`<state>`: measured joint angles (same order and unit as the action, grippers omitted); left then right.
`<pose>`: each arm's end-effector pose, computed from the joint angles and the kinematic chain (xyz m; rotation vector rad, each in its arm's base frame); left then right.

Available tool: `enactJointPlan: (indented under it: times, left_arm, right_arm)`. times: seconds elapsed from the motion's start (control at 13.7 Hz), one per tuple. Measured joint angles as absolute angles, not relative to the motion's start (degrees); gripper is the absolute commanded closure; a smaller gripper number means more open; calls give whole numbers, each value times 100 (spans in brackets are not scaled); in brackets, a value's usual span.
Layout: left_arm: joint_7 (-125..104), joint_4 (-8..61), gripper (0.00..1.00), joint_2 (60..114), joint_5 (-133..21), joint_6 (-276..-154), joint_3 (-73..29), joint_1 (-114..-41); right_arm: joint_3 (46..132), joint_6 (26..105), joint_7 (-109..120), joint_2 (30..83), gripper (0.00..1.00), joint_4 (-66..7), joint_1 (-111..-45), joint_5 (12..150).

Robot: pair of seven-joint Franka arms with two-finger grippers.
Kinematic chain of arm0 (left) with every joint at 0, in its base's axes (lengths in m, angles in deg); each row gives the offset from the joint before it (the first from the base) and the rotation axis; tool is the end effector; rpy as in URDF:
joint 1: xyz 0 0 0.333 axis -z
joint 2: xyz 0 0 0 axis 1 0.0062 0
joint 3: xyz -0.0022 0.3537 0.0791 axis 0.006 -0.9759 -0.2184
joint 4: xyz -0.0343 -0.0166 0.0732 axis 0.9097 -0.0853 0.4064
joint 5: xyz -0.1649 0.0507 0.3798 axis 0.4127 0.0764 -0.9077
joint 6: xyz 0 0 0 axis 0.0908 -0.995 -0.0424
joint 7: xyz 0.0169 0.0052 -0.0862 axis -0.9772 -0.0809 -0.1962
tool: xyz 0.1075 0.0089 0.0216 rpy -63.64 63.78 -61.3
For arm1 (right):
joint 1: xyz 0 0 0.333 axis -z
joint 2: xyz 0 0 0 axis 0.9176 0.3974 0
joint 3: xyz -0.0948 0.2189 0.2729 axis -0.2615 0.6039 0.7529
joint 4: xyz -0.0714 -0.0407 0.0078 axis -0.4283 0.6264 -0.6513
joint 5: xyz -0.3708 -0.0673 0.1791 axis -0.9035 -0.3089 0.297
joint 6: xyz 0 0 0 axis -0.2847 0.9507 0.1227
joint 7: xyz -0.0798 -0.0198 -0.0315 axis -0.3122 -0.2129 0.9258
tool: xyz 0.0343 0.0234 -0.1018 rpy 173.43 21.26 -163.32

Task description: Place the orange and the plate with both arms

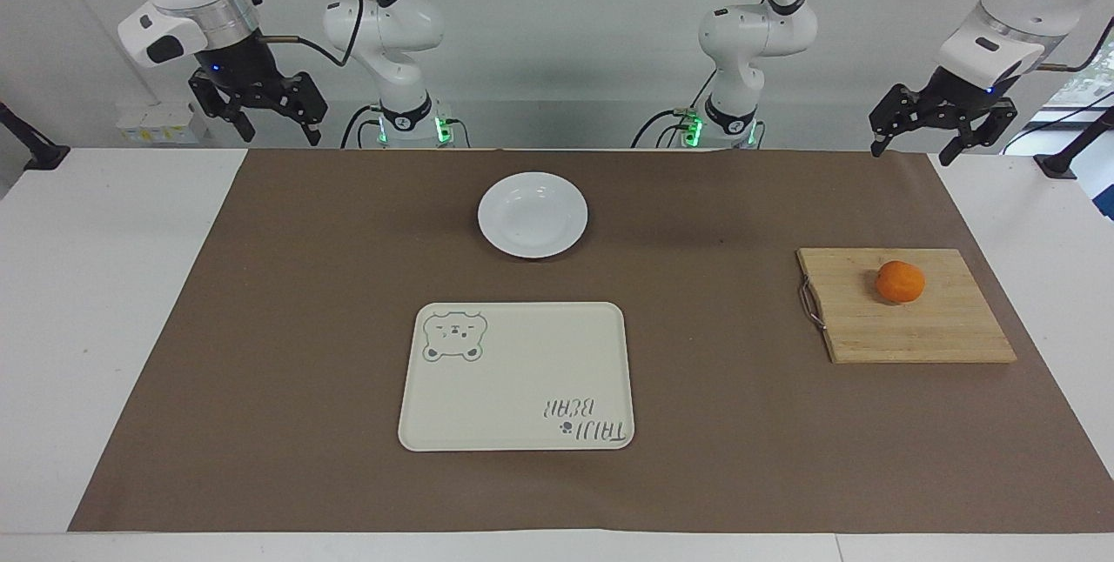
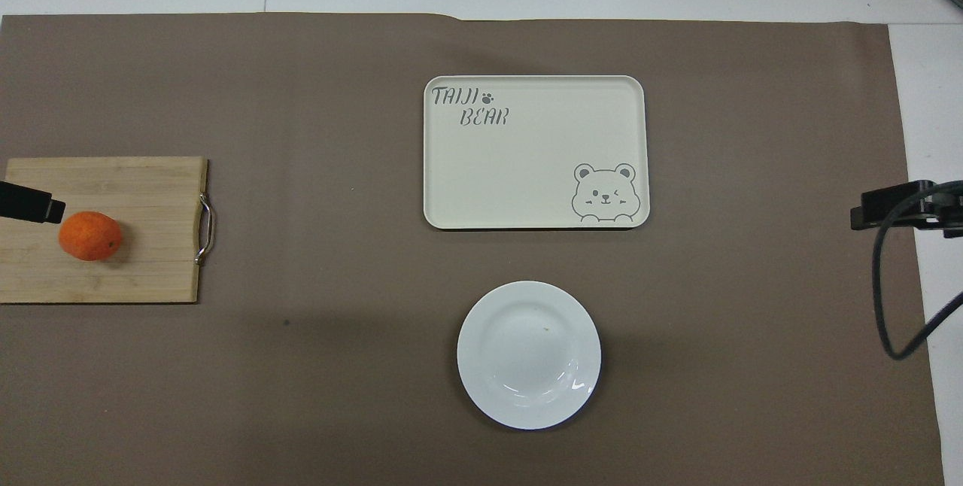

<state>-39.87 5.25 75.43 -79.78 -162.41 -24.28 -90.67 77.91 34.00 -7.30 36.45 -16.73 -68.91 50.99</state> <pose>0.5598 0.0035 0.6981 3.0938 -0.3526 -0.0017 0.5417 -0.0147 0.6996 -3.1214 0.1681 0.0197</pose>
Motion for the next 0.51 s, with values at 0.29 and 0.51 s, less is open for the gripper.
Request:
enactJointPlan:
  times: [0.29,0.51]
  left_arm:
    - [-3987,525,0,7545,-7968,-16240,-2420,-9067]
    - [-3989,525,0,7546,-7964,-16235,-2388,-9067]
  right_arm:
    - [7788,3400,-730,3645,0,-1673,-6885,5099]
    - [7754,3400,-730,3645,0,-1673,-6862,5099]
